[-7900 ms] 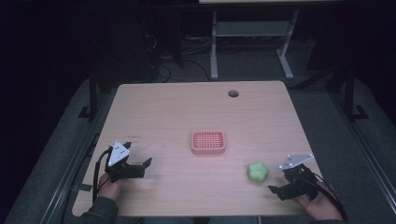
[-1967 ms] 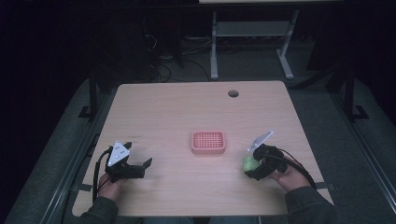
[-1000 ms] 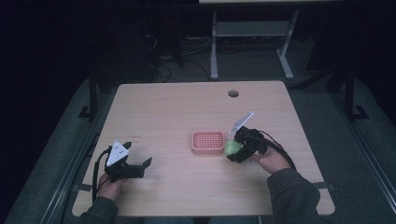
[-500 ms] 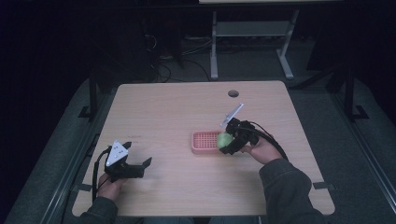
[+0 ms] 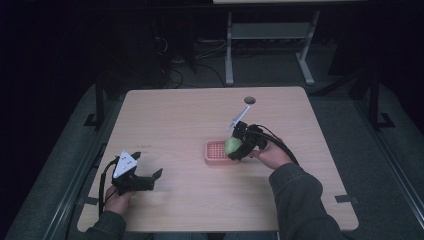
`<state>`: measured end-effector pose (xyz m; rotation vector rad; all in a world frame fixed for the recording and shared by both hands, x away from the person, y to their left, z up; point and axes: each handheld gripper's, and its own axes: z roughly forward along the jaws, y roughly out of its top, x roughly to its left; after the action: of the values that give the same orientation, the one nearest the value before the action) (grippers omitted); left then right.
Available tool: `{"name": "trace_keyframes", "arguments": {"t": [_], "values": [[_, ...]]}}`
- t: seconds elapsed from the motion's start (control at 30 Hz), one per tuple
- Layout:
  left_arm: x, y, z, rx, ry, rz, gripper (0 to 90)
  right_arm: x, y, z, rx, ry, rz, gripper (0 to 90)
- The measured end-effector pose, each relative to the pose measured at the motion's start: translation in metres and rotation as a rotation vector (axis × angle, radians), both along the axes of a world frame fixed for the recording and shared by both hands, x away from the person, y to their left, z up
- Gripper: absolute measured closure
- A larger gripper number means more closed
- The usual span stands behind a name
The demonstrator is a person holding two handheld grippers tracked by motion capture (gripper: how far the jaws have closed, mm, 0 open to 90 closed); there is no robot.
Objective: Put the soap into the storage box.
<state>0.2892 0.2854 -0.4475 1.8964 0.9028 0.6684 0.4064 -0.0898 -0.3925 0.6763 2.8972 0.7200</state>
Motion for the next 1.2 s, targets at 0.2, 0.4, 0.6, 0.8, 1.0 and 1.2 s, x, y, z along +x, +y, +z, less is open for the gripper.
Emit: {"name": "trace_keyframes", "arguments": {"t": [0.2,0.4,0.6,0.8,1.0,1.2], "values": [[0.000,0.000,0.000,-0.003,0.000,0.001,0.2,0.007,0.009,-0.004,0.001,0.014,0.005,26.3],[0.000,0.000,0.000,-0.003,0.001,0.001,0.2,0.014,0.016,-0.013,-0.009,0.032,0.002,26.3],[0.000,0.000,0.000,-0.010,0.000,0.002,0.2,0.017,0.021,-0.019,-0.018,0.041,0.001,26.3],[0.000,-0.001,0.000,-0.006,0.000,0.000,0.2,0.021,0.025,-0.023,-0.021,0.048,-0.008,26.3],[0.002,-0.002,-0.001,-0.012,0.005,0.004,0.2,0.023,0.026,-0.026,-0.019,0.057,-0.011,26.2],[0.003,-0.004,-0.001,-0.005,0.009,0.001,0.2,0.027,0.027,-0.030,-0.016,0.072,-0.022,26.1]]}}
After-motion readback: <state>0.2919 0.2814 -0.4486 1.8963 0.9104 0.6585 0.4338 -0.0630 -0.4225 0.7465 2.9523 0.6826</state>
